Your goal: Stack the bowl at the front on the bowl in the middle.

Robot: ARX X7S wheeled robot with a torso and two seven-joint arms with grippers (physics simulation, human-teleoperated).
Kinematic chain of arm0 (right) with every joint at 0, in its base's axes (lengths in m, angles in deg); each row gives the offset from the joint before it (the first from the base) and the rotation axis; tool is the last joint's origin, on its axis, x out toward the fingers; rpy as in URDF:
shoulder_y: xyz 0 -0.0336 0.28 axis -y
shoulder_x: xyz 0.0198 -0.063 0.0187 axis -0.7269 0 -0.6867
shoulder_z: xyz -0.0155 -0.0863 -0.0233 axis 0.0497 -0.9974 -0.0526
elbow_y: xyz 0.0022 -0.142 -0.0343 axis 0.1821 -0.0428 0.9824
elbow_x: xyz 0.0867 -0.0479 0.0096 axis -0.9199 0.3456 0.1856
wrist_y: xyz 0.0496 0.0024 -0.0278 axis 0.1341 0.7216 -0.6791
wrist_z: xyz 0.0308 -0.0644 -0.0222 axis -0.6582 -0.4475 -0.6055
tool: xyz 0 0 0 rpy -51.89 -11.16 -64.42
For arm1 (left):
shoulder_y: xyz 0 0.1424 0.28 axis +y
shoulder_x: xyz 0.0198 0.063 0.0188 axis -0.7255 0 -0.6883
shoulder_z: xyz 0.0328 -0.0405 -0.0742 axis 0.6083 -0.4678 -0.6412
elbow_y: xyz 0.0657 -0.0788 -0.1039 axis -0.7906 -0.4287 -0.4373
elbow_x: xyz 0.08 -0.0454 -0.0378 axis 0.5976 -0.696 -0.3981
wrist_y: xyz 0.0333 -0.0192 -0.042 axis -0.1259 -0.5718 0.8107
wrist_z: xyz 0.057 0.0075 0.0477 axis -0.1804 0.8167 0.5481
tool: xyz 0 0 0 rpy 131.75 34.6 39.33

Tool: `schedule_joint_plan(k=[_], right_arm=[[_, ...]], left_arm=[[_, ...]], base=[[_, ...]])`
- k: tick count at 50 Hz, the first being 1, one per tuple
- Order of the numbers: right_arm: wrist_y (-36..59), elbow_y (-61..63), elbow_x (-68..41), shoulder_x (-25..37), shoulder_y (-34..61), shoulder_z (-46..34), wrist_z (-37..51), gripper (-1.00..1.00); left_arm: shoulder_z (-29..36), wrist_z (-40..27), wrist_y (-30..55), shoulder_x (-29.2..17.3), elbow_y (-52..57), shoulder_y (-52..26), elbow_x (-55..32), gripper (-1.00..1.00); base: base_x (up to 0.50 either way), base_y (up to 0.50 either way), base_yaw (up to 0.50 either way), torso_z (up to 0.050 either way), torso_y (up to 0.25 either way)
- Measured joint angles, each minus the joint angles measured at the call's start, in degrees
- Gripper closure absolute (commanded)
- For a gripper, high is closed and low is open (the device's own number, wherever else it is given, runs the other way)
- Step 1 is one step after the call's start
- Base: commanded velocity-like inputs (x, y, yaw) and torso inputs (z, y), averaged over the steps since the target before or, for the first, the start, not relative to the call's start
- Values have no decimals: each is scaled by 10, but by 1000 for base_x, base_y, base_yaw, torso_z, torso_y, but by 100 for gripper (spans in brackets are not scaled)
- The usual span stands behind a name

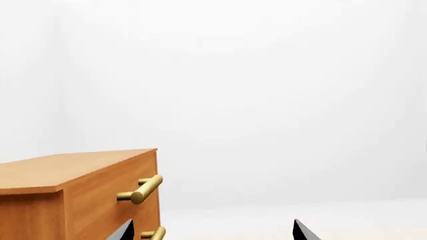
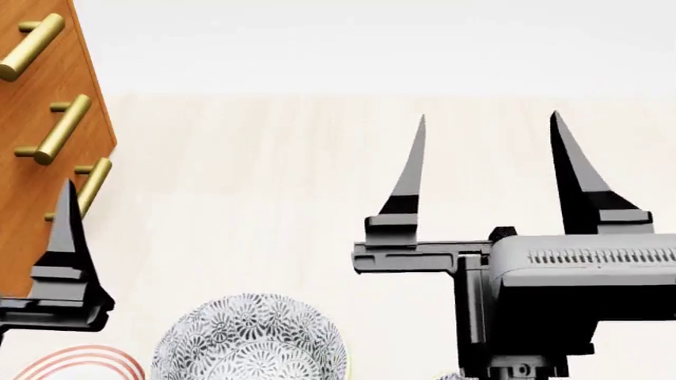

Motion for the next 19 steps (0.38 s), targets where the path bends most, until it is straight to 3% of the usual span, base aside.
schedule_joint_plan(k=[19], right_arm=[[-46, 37, 70, 5, -32, -4, 35, -100]], left_arm=[[13, -5, -13, -7, 10, -2, 13, -100]], base=[[0, 0, 0, 0, 0]])
